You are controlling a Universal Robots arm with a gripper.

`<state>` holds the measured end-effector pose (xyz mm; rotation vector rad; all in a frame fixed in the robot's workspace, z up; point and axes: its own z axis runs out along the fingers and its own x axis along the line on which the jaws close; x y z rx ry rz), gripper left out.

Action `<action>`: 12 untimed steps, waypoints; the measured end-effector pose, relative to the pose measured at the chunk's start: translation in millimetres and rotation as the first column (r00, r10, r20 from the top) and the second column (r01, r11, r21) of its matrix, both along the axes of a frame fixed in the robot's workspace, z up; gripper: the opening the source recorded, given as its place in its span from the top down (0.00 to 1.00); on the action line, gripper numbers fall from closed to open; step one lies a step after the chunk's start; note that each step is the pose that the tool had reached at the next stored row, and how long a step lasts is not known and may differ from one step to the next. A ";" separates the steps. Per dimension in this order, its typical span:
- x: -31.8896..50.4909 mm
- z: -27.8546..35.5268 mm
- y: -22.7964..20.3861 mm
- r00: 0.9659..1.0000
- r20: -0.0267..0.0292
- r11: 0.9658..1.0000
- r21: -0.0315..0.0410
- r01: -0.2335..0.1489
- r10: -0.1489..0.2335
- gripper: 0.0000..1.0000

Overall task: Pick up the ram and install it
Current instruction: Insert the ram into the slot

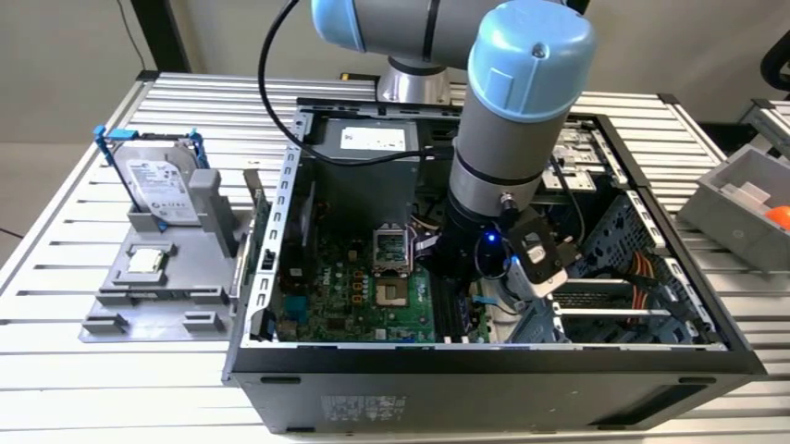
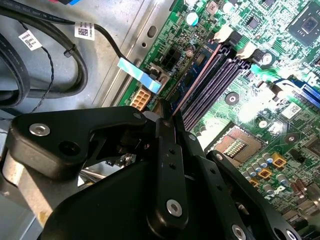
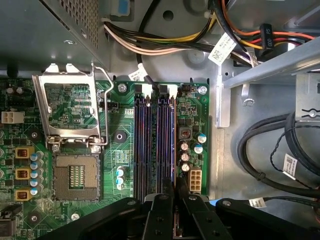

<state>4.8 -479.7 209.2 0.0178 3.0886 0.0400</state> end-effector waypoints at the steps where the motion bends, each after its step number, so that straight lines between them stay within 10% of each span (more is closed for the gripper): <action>1: 0.0 0.0 0.0 1.000 0.000 1.000 0.000 0.000 0.000 1.00; 12: 0.0 -0.2 0.0 1.000 0.000 1.000 0.000 0.000 0.000 1.00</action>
